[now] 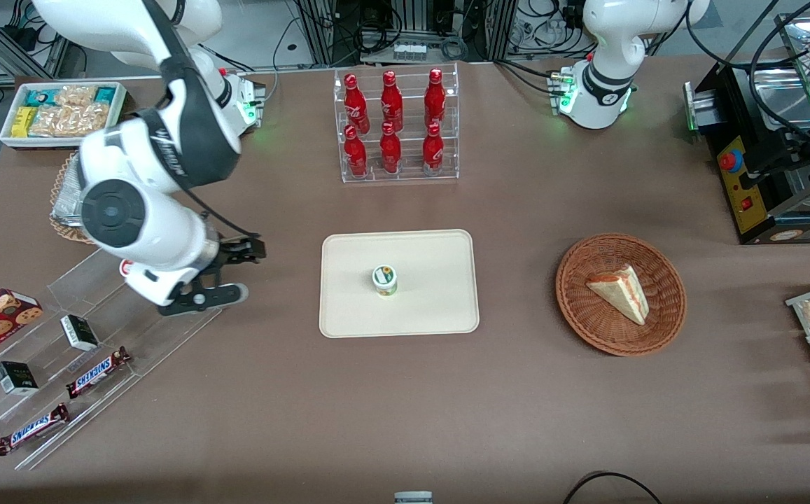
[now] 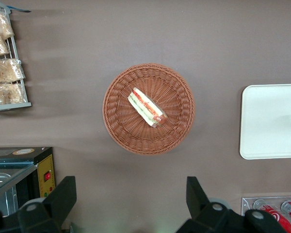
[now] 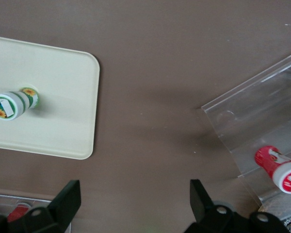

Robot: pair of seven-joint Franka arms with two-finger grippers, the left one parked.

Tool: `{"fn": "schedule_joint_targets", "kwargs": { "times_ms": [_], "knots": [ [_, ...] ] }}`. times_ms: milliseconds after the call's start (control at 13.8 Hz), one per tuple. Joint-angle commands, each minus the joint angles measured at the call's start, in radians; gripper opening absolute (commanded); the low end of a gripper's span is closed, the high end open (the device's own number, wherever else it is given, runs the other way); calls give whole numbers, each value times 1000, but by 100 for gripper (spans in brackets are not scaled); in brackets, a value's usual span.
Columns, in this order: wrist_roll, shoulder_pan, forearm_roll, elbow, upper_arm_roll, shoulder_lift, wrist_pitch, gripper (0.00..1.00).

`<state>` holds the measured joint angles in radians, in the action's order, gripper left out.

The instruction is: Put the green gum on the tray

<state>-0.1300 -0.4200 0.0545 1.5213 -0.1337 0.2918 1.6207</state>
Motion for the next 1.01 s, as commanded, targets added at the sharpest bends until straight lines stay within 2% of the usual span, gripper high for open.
{"fn": "schedule_joint_targets", "kwargs": {
  "times_ms": [0,217,435,797,942],
  "knots": [
    [16,85,5,25,17,-65,-21,100],
    [16,186,5,45,32,-112,-19,100],
    [42,323,-2,98,118,-176,-24,100],
    [127,409,-13,157,128,-278,-134,100],
    [131,423,-50,157,129,-307,-180,100]
  ]
}}
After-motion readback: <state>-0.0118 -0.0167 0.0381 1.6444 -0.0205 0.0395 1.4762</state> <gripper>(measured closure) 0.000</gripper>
